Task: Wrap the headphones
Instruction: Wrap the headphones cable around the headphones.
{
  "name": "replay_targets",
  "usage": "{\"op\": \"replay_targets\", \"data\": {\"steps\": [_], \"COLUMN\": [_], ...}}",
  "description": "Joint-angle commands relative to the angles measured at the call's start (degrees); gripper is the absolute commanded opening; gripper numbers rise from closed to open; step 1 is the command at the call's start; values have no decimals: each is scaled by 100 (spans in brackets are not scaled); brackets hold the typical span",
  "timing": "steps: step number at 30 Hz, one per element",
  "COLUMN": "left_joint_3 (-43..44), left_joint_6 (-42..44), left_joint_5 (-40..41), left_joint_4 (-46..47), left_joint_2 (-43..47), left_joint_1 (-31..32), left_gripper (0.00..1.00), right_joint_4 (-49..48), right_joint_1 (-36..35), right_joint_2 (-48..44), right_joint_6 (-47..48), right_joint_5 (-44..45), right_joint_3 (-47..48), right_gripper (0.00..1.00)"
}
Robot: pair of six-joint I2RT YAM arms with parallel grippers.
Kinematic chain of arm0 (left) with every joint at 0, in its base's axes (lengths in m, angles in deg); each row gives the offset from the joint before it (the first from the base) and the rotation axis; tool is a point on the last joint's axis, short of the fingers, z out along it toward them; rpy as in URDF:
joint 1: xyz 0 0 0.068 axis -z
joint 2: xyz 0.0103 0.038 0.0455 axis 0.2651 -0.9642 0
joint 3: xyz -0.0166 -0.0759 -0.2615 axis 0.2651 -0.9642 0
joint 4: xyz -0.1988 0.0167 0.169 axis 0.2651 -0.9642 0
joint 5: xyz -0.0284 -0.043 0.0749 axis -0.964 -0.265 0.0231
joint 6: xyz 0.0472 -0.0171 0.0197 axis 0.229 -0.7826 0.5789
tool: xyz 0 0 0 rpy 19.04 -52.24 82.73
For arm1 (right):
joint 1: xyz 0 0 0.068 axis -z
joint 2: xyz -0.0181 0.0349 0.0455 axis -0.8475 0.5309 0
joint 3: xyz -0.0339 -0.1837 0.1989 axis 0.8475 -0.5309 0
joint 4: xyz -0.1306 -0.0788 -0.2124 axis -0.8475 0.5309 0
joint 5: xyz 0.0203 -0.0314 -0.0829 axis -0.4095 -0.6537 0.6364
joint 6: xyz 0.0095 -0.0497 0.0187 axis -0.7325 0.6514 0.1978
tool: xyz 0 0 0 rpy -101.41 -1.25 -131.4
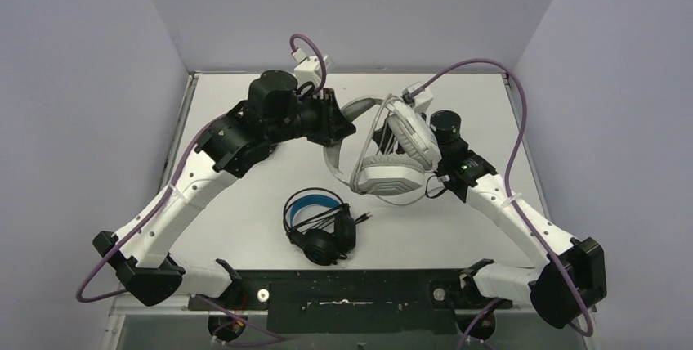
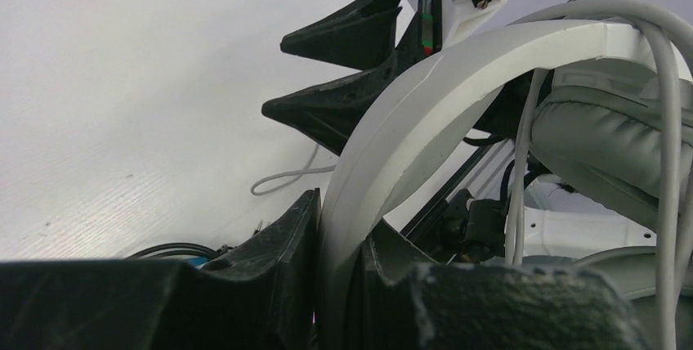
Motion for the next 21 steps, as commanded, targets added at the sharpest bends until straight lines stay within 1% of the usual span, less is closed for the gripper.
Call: {"op": "replay_targets", "data": {"steps": [1, 3, 4, 6, 7, 8, 9, 10, 12, 13, 15, 16, 19, 21], "left_joint_3": [759, 967, 1065, 1269, 1346, 1432, 1527, 1630, 1807, 1870, 1991, 2028, 2043, 2090], "left_joint_6": [-489, -485, -445, -381, -398, -423, -438, -425, -379, -398, -459, -470, -541, -560], "left_joint_5": [0, 122, 158, 294, 350, 333, 336, 364, 405, 371, 259, 234, 146, 72], "left_joint_4": [450, 323, 251, 45, -59, -130, -209, -294, -438, -460, -467, -455, -354, -301], "left_joint_2": [-96, -168, -203, -257, -275, -294, -320, -345, -382, -400, -440, -456, -489, -534], "left_joint_1": [-61, -67, -71, -105, -159, -221, -302, -349, -457, -538, -678, -724, -828, -862], "left_gripper": [0, 0, 0, 0, 0, 0, 0, 0, 0, 0, 0, 0, 0, 0], "right_joint_4": [-1133, -958, -804, -491, -392, -301, -156, 53, 147, 8, -779, -1091, -1255, -1522], "right_joint_1": [19, 17, 29, 81, 151, 235, 349, 463, 506, 504, 505, 501, 494, 458], "right_joint_2": [42, -9, -101, -365, -490, -598, -666, -721, -822, -944, -1157, -1219, -1102, -892], "right_joint_6": [-434, -409, -405, -348, -333, -288, -198, -109, 96, 115, 137, 69, -13, 48], "right_joint_5": [-156, -99, 64, 518, 711, 741, 665, 601, 321, 142, -409, -498, -649, -1087], "right_joint_3": [-250, -243, -270, -406, -497, -584, -635, -672, -858, -1051, -1606, -1861, -1990, -2018], "right_gripper": [63, 65, 67, 75, 83, 89, 92, 94, 99, 100, 100, 100, 100, 100]}}
